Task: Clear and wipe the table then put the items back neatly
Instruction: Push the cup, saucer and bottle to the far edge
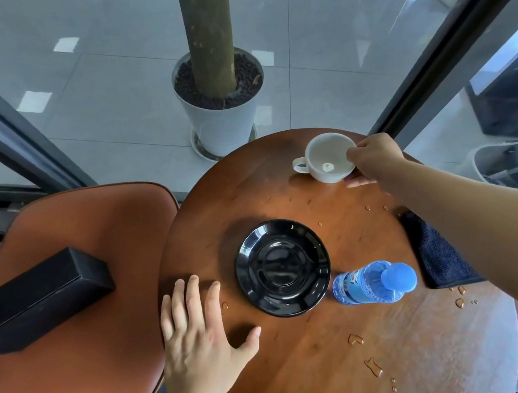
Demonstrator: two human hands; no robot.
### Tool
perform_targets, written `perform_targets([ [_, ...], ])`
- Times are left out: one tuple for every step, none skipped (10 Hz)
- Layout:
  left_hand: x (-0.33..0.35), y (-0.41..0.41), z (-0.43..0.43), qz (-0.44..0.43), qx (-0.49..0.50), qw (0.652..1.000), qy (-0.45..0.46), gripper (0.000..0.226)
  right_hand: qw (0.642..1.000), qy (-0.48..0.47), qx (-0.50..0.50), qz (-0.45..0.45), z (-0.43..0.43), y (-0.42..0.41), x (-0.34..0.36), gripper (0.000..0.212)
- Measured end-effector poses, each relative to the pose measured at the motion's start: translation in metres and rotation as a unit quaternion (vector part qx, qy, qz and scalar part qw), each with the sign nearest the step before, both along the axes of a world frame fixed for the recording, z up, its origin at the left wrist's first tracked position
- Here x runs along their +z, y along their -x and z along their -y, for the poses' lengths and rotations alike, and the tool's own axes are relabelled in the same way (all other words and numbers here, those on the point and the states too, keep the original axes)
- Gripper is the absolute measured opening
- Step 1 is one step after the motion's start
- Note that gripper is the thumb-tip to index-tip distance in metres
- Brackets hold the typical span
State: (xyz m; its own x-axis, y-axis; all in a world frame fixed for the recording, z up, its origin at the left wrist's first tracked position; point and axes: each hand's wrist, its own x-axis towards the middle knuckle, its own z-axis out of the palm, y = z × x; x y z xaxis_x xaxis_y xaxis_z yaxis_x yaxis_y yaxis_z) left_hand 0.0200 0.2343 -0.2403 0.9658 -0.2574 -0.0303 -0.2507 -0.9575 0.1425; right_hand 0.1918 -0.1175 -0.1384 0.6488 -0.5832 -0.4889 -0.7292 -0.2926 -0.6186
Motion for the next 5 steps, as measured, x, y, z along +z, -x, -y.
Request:
perform_targets([
  [0.0,-0.001,0.0,-0.003,0.0,1.0,-0.003,0.093,1.0,-0.004,-0.003,-0.002,0.005,-0.001,-0.001,0.025],
  [0.0,0.0,0.0,-0.006,-0.001,1.0,-0.005,0.093,1.0,-0.009,0.008,-0.009,0.007,-0.001,-0.003,0.027],
  [0.0,0.0,0.001,-0.005,-0.002,1.0,-0.003,0.093,0.999,-0.008,0.039,-0.006,0.009,-0.007,-0.005,0.027],
  [0.0,0.001,0.0,-0.003,-0.001,1.0,-0.004,0.092,0.998,0.021,0.058,0.005,0.01,-0.012,-0.008,0.022],
  [-0.001,0.001,0.0,0.002,-0.002,1.0,-0.003,0.092,0.991,0.102,0.062,0.054,0.012,-0.019,-0.014,0.012],
])
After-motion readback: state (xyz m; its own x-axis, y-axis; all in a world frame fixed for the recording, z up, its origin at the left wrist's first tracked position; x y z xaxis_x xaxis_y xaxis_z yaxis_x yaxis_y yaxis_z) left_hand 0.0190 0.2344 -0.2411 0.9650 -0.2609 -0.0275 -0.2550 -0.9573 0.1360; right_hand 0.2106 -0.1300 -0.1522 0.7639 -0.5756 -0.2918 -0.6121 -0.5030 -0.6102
